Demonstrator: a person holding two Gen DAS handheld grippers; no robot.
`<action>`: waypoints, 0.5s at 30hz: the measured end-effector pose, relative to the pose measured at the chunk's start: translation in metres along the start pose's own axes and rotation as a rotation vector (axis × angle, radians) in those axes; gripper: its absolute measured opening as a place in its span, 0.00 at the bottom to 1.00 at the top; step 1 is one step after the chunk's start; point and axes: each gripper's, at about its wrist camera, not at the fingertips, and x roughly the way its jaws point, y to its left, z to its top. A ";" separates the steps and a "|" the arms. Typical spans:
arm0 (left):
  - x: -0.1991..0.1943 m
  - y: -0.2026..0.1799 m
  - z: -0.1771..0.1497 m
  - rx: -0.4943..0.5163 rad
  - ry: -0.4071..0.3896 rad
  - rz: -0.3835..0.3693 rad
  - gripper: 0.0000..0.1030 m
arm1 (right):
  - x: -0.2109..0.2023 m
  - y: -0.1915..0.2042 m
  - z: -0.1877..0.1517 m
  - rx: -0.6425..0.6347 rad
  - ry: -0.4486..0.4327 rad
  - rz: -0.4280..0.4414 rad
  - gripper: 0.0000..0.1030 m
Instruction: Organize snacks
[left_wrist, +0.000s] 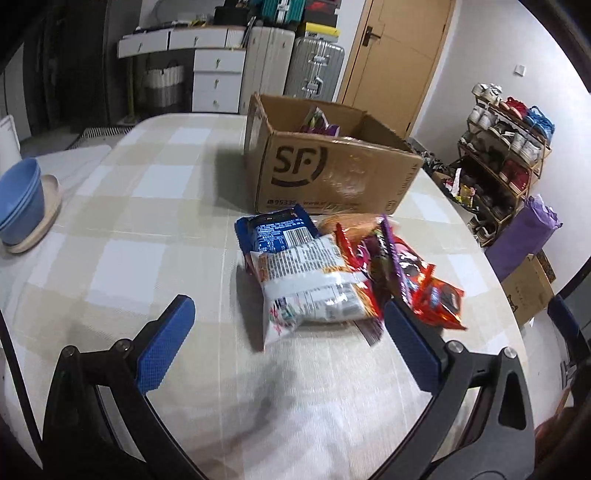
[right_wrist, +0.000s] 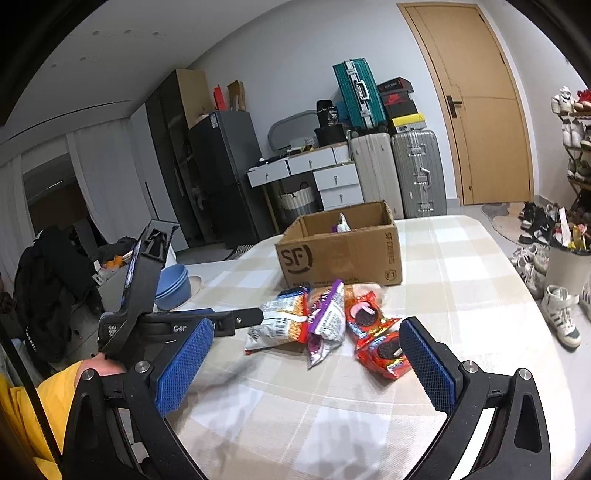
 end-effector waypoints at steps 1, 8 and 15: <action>0.009 0.000 0.003 -0.004 0.007 0.001 0.99 | 0.002 -0.002 -0.001 0.004 0.002 -0.001 0.99; 0.063 -0.003 0.015 -0.025 0.086 0.005 0.99 | 0.021 -0.024 -0.008 0.053 0.036 0.001 0.99; 0.100 -0.001 0.019 -0.064 0.132 -0.048 0.82 | 0.036 -0.033 -0.016 0.077 0.067 0.015 0.99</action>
